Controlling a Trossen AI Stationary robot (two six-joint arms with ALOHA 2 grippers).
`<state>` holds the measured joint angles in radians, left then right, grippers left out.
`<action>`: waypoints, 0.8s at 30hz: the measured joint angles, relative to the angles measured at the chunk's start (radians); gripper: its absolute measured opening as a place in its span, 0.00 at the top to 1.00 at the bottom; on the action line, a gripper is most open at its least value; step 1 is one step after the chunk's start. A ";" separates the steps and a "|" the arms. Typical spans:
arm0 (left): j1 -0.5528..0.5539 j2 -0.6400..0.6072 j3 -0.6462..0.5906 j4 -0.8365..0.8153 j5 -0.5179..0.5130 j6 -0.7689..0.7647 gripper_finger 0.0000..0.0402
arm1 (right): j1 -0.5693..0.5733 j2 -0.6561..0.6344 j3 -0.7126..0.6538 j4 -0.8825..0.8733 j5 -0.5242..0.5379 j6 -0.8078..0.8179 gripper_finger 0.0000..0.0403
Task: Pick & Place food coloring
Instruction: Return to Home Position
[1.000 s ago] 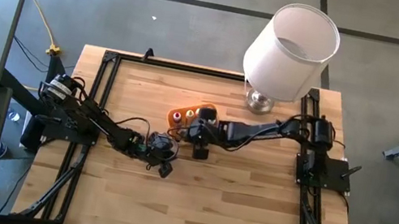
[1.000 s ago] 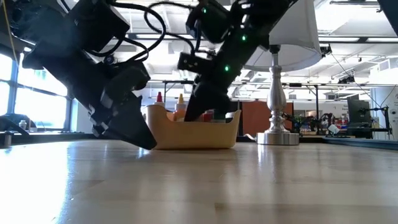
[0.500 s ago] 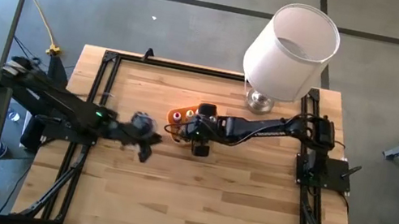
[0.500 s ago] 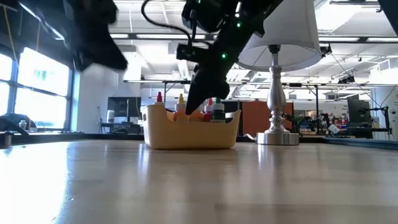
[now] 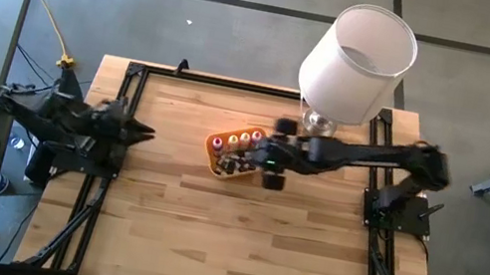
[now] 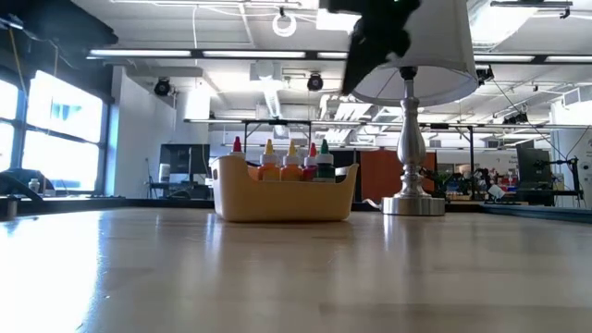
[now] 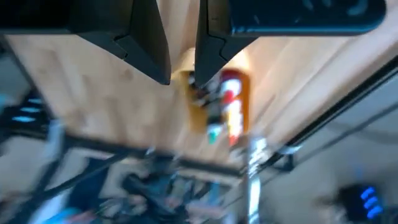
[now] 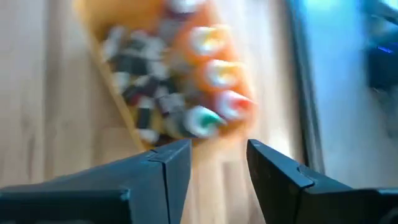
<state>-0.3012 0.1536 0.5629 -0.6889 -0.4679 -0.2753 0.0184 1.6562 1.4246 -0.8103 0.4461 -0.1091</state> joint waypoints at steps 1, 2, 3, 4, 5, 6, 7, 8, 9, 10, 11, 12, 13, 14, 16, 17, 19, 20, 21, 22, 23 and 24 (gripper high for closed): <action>0.000 -0.052 -0.028 0.022 0.029 0.034 0.82 | 0.001 -0.054 -0.040 0.009 0.029 0.038 0.63; 0.000 -0.096 -0.064 0.068 0.065 0.056 0.82 | 0.000 -0.119 -0.101 0.048 0.052 0.075 0.63; 0.000 -0.136 -0.105 0.128 0.111 0.083 0.82 | 0.000 -0.183 -0.174 0.091 0.061 0.092 0.63; 0.000 -0.157 -0.156 0.209 0.160 0.123 0.82 | -0.001 -0.244 -0.253 0.146 0.059 0.094 0.63; 0.000 -0.149 -0.198 0.292 0.204 0.161 0.82 | -0.002 -0.313 -0.347 0.220 0.046 0.078 0.63; 0.000 -0.146 -0.239 0.352 0.241 0.197 0.82 | -0.002 -0.376 -0.438 0.316 0.020 0.052 0.63; 0.000 -0.134 -0.281 0.417 0.281 0.232 0.82 | -0.001 -0.436 -0.527 0.421 -0.022 0.019 0.63; 0.000 -0.110 -0.324 0.513 0.308 0.273 0.82 | 0.000 -0.499 -0.610 0.532 -0.072 -0.015 0.63; 0.000 -0.075 -0.366 0.618 0.316 0.318 0.82 | 0.000 -0.564 -0.692 0.645 -0.132 -0.045 0.63; 0.000 -0.047 -0.406 0.707 0.306 0.358 0.82 | -0.001 -0.620 -0.767 0.757 -0.190 -0.073 0.63; 0.000 -0.039 -0.440 0.771 0.296 0.379 0.82 | -0.005 -0.672 -0.835 0.864 -0.238 -0.094 0.63; 0.000 -0.030 -0.467 0.819 0.286 0.385 0.82 | -0.006 -0.726 -0.901 0.967 -0.274 -0.105 0.63; 0.000 -0.015 -0.487 0.860 0.276 0.391 0.82 | -0.006 -0.771 -0.963 1.052 -0.303 -0.109 0.63; 0.000 0.002 -0.502 0.891 0.275 0.400 0.82 | -0.006 -0.820 -1.017 1.120 -0.318 -0.116 0.63; 0.000 0.002 -0.528 0.923 0.287 0.404 0.82 | -0.006 -0.915 -1.106 1.221 -0.326 -0.125 0.63; 0.000 0.001 -0.534 0.927 0.302 0.405 0.82 | -0.006 -0.958 -1.146 1.256 -0.326 -0.126 0.63; 0.000 0.001 -0.537 0.932 0.297 0.412 0.82 | -0.007 -1.037 -1.215 1.304 -0.325 -0.128 0.63; 0.000 0.000 -0.538 0.923 0.291 0.413 0.82 | -0.007 -1.075 -1.244 1.321 -0.326 -0.131 0.63; 0.000 -0.001 -0.538 0.923 0.281 0.414 0.82 | -0.007 -1.112 -1.270 1.341 -0.332 -0.133 0.63; 0.000 -0.002 -0.538 0.922 0.278 0.421 0.82 | -0.007 -1.145 -1.291 1.359 -0.336 -0.133 0.63; 0.000 -0.002 -0.538 0.920 0.276 0.426 0.82 | -0.007 -1.181 -1.312 1.367 -0.342 -0.131 0.63; 0.000 -0.001 -0.538 0.917 0.276 0.427 0.82 | -0.007 -1.215 -1.332 1.365 -0.344 -0.127 0.63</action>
<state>-0.3008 0.1522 0.0244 0.2277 -0.1920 0.1514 0.0113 0.4413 0.0929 0.5550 0.1020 -0.2362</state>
